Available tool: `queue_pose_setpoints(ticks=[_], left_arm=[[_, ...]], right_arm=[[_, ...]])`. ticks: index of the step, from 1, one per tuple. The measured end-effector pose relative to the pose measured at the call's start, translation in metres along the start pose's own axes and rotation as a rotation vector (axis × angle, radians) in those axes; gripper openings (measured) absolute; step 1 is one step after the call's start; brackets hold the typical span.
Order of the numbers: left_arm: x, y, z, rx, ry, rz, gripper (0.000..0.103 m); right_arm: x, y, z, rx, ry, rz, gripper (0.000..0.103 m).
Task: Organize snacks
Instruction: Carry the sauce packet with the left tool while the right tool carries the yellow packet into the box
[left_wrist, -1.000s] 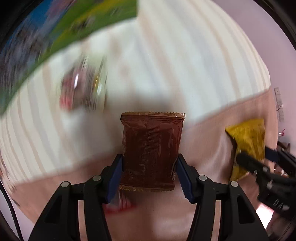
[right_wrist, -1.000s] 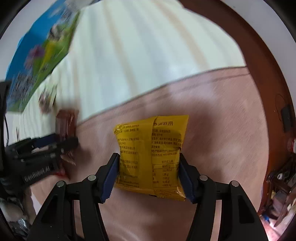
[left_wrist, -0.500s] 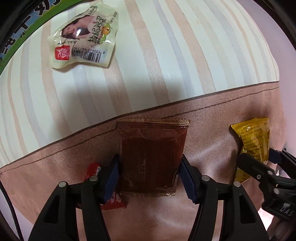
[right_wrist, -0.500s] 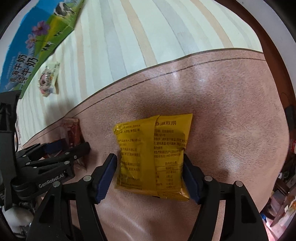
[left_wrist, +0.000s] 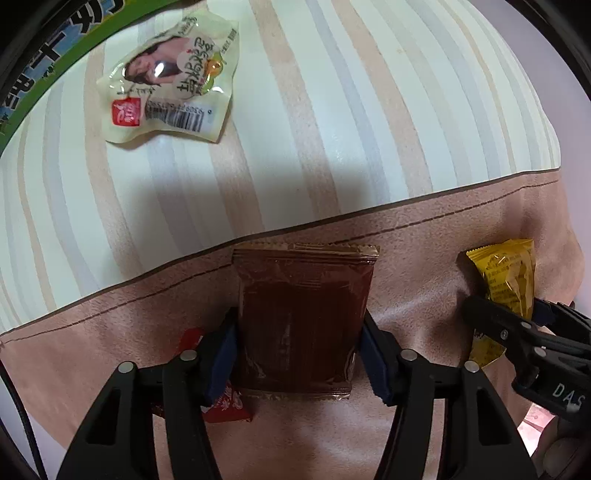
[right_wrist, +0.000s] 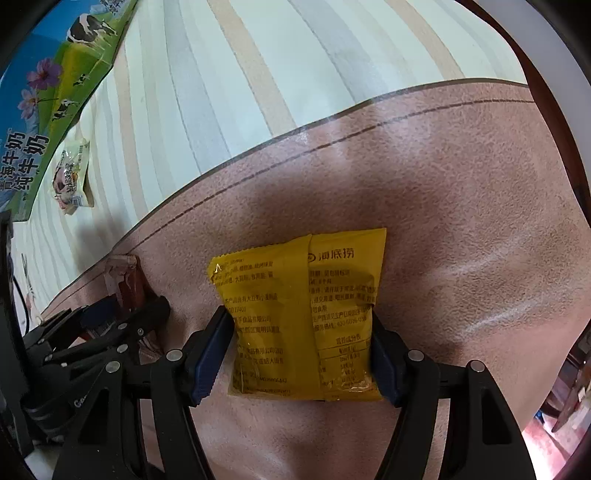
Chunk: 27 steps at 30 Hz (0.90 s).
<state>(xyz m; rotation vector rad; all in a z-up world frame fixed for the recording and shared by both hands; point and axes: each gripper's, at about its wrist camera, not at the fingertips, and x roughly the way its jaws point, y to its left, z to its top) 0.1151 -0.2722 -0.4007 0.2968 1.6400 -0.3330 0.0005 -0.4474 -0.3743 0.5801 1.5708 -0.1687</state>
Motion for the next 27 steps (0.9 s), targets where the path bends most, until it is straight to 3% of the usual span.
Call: queue_pose_setpoints(ticks=[9, 15, 23, 27], left_arm=[[-0.034, -0.001, -0.010, 0.033, -0.043, -0.038, 0.054], [-0.076, 0.012, -0.020, 0.032, -0.094, -0.083, 0.054], [-0.170, 0.054, -0.010, -0.035, -0.233, -0.200, 0.054], [-0.227, 0.088, 0.011, -0.066, -0.337, -0.211, 0.054]], right_arm=[[-0.008, 0.009, -0.017, -0.054, -0.037, -0.030, 0.057], [-0.026, 0.019, -0.027, -0.064, -0.060, 0.043, 0.057], [-0.106, 0.056, -0.009, -0.111, -0.192, 0.184, 0.057], [-0.154, 0.093, 0.014, -0.174, -0.279, 0.250, 0.057]])
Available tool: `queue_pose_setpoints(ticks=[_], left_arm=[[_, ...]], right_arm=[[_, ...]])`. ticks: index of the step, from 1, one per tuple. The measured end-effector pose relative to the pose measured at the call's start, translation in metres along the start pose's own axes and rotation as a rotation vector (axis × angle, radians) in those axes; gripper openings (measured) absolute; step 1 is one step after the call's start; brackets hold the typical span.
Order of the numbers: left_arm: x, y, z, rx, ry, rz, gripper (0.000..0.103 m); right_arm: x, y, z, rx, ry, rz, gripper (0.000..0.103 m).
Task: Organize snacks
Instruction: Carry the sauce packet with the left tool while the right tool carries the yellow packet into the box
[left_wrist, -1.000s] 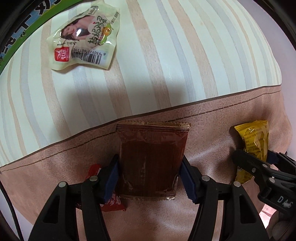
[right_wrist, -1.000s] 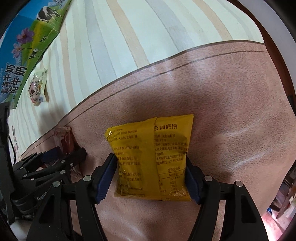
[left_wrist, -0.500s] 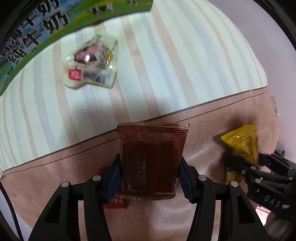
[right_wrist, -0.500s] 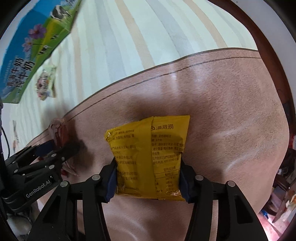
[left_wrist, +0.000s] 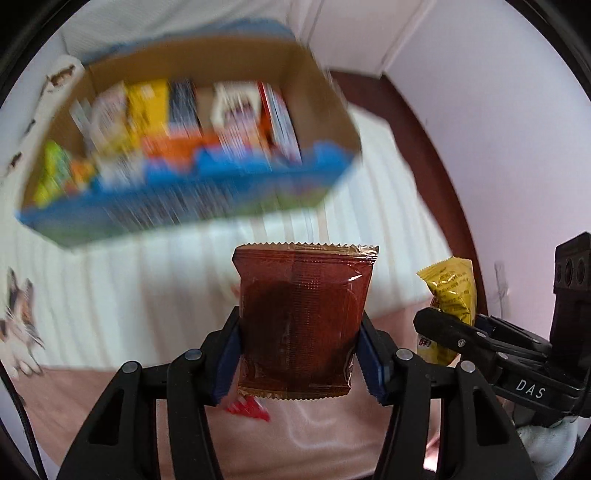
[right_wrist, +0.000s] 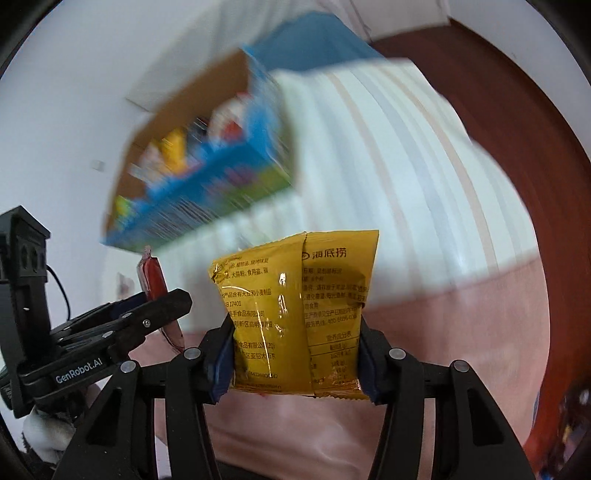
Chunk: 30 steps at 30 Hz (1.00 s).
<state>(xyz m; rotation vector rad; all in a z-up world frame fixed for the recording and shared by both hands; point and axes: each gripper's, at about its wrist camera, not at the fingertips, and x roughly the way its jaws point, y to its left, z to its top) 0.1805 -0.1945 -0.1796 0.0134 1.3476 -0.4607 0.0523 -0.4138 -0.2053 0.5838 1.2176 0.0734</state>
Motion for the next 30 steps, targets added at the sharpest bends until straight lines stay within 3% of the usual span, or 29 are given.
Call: queue_pose_setpoints(ticks=[4, 8, 17, 19, 21, 23, 30], left_arm=[[-0.032, 0.024, 0.047, -0.012, -0.077, 0.041, 0.054], [-0.035, 0.049, 0.111, -0.028, -0.109, 0.119, 0.054], [0.016, 0.108, 0.217, -0.102, -0.011, 0.185, 0.054], [0.030, 0.119, 0.230, -0.116, 0.019, 0.192, 0.056], [0.043, 0.130, 0.243, -0.130, 0.042, 0.217, 0.061], [0.049, 0.133, 0.246, -0.134, 0.055, 0.236, 0.085], [0.051, 0.139, 0.239, -0.150, 0.037, 0.229, 0.088]], right_arm=[[-0.017, 0.050, 0.052, -0.084, -0.073, 0.053, 0.057], [-0.007, 0.100, 0.107, -0.168, -0.123, 0.042, 0.057], [0.067, 0.164, 0.222, -0.246, -0.100, -0.057, 0.057], [0.085, 0.170, 0.238, -0.252, -0.070, -0.064, 0.061], [0.107, 0.173, 0.253, -0.250, -0.014, -0.059, 0.086], [0.120, 0.170, 0.262, -0.238, 0.005, -0.084, 0.089], [0.129, 0.156, 0.263, -0.251, 0.013, -0.139, 0.090]])
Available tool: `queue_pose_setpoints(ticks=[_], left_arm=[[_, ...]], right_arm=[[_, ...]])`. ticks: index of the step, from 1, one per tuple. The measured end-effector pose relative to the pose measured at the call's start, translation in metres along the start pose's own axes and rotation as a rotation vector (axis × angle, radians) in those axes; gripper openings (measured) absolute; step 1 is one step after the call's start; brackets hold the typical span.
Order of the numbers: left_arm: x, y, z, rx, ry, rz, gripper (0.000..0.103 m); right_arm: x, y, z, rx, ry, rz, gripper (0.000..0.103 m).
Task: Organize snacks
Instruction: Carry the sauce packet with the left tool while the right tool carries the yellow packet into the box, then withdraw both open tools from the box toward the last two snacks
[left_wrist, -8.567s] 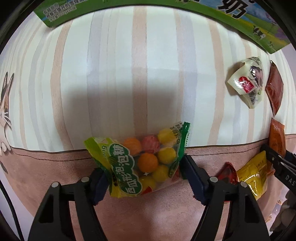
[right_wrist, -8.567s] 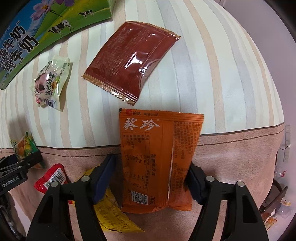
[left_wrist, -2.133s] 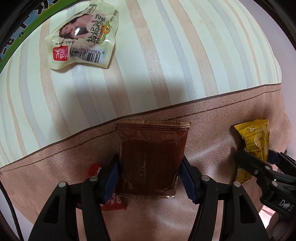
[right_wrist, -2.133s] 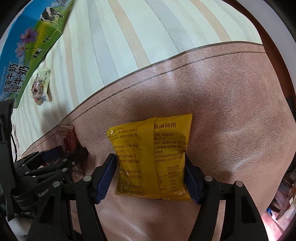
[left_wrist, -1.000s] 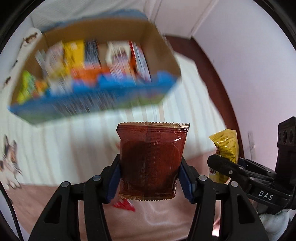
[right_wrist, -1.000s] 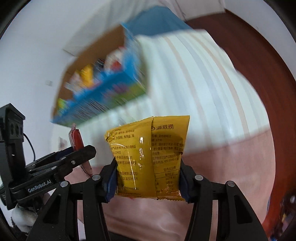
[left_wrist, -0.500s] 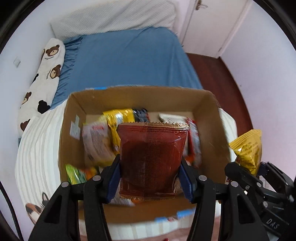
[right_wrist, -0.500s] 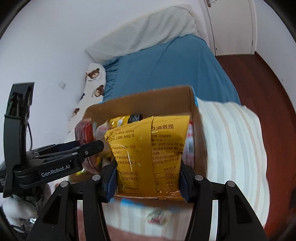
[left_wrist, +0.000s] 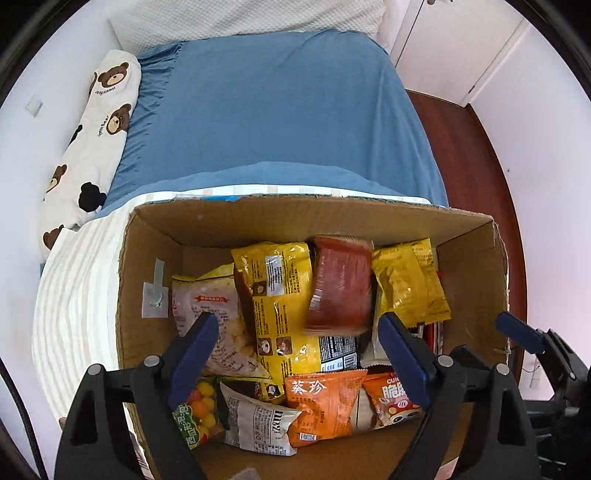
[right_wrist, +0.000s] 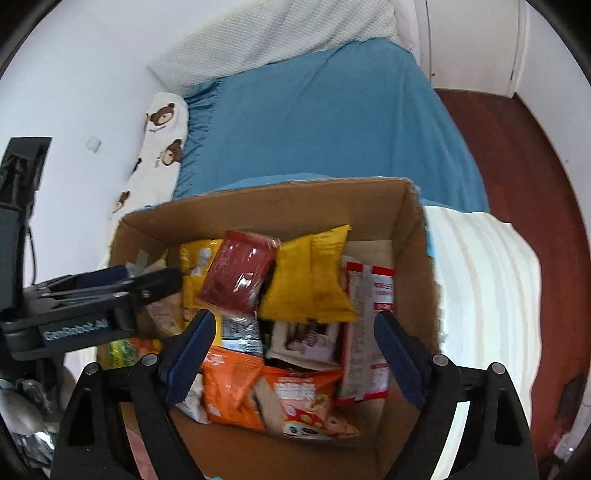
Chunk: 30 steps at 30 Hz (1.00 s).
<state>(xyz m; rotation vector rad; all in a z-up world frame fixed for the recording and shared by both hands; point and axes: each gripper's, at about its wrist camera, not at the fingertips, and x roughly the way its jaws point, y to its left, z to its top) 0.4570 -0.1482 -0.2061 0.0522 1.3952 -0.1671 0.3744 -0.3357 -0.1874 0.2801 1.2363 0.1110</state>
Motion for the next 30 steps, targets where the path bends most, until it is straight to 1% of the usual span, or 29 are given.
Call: queue_pose_setpoints(ticks=[3, 5, 8, 11, 16, 21, 24, 25, 26, 30], left_arm=[[-0.005, -0.003, -0.011, 0.010, -0.015, -0.001, 0.088], [-0.008, -0.004, -0.019, -0.002, -0.038, 0.004, 0.088], [-0.020, -0.008, -0.035, 0.005, -0.074, 0.014, 0.088], [-0.029, -0.012, -0.051, 0.014, -0.102, 0.028, 0.088], [-0.046, -0.016, -0.077, 0.021, -0.150, 0.058, 0.088], [-0.060, -0.017, -0.103, 0.004, -0.180, 0.039, 0.088], [-0.071, -0.019, -0.120, 0.002, -0.212, 0.037, 0.089], [-0.074, -0.020, -0.126, 0.000, -0.222, 0.040, 0.092], [-0.078, -0.020, -0.132, -0.001, -0.234, 0.040, 0.097], [-0.096, -0.025, -0.158, 0.001, -0.289, 0.052, 0.098]], right_arm=[[-0.004, -0.004, -0.008, -0.010, -0.012, -0.033, 0.091], [-0.007, -0.006, -0.012, -0.011, -0.015, -0.053, 0.098], [-0.015, -0.006, -0.022, -0.019, -0.036, -0.104, 0.098], [-0.026, -0.003, -0.036, -0.020, -0.057, -0.133, 0.098], [-0.048, -0.003, -0.059, -0.013, -0.083, -0.150, 0.098], [-0.070, -0.002, -0.084, -0.009, -0.111, -0.137, 0.099], [-0.084, 0.001, -0.099, -0.026, -0.135, -0.149, 0.099], [-0.089, 0.003, -0.103, -0.032, -0.143, -0.153, 0.099], [-0.094, 0.004, -0.107, -0.036, -0.150, -0.155, 0.099], [-0.117, 0.007, -0.128, -0.049, -0.192, -0.167, 0.099]])
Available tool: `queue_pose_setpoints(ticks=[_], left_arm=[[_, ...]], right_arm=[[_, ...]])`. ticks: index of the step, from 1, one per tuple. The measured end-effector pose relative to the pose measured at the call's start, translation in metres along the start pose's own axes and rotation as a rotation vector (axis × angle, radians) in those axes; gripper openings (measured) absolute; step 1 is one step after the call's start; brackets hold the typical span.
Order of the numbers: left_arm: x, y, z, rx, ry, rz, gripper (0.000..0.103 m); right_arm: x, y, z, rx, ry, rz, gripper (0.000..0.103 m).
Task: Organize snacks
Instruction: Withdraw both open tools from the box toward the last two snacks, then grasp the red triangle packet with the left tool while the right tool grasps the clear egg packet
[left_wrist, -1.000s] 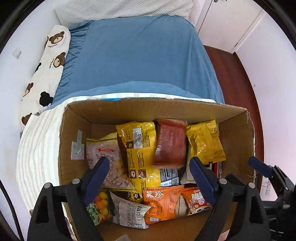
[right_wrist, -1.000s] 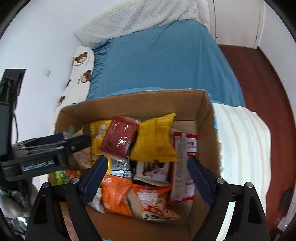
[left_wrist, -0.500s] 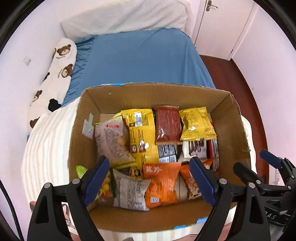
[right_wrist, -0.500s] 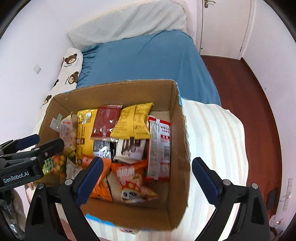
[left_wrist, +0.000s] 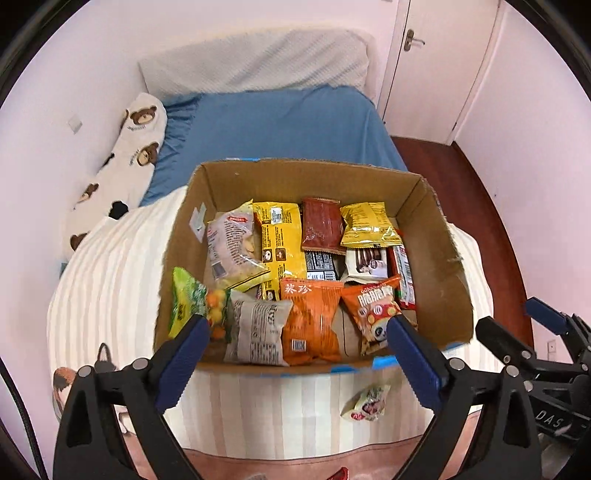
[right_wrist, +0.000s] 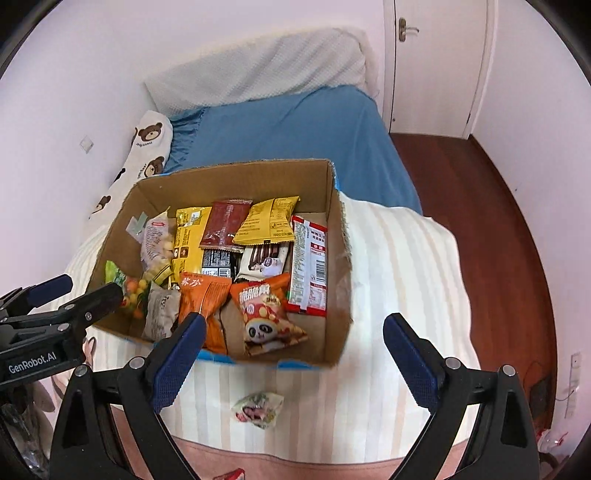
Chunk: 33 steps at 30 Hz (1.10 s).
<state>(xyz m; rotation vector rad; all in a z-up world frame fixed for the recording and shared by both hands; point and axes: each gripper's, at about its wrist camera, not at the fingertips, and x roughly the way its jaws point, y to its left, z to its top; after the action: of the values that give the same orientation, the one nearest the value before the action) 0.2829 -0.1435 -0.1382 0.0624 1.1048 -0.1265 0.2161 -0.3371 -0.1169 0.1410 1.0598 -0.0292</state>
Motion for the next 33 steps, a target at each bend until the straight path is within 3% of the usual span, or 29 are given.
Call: queue_pose_setpoints(ticks=[7, 13, 18, 23, 27, 30, 32, 33], left_arm=[[-0.050, -0.010, -0.031, 0.024, -0.118, 0.019, 0.098], [-0.071, -0.018, -0.059, 0.028, -0.129, -0.022, 0.098], [-0.035, -0.026, -0.113, 0.049, 0.039, -0.065, 0.098], [0.038, -0.035, -0.183, 0.068, 0.303, -0.097, 0.098], [0.091, -0.034, -0.226, -0.010, 0.504, -0.224, 0.097], [0.121, -0.036, -0.243, -0.048, 0.586, -0.246, 0.081], [0.136, -0.037, -0.248, -0.083, 0.606, -0.251, 0.043], [0.141, -0.036, -0.248, -0.112, 0.603, -0.251, 0.043]], right_arm=[[-0.051, -0.003, -0.029, -0.009, -0.094, -0.009, 0.099], [-0.078, -0.008, -0.054, -0.004, -0.102, 0.053, 0.099], [-0.061, -0.020, -0.093, 0.005, 0.017, 0.120, 0.099], [-0.017, -0.045, -0.149, 0.051, 0.168, 0.137, 0.098], [0.013, -0.065, -0.188, 0.112, 0.276, 0.178, 0.076], [0.027, -0.076, -0.206, 0.137, 0.310, 0.181, 0.076], [0.033, -0.080, -0.212, 0.150, 0.323, 0.183, 0.076], [0.035, -0.082, -0.212, 0.156, 0.326, 0.185, 0.076]])
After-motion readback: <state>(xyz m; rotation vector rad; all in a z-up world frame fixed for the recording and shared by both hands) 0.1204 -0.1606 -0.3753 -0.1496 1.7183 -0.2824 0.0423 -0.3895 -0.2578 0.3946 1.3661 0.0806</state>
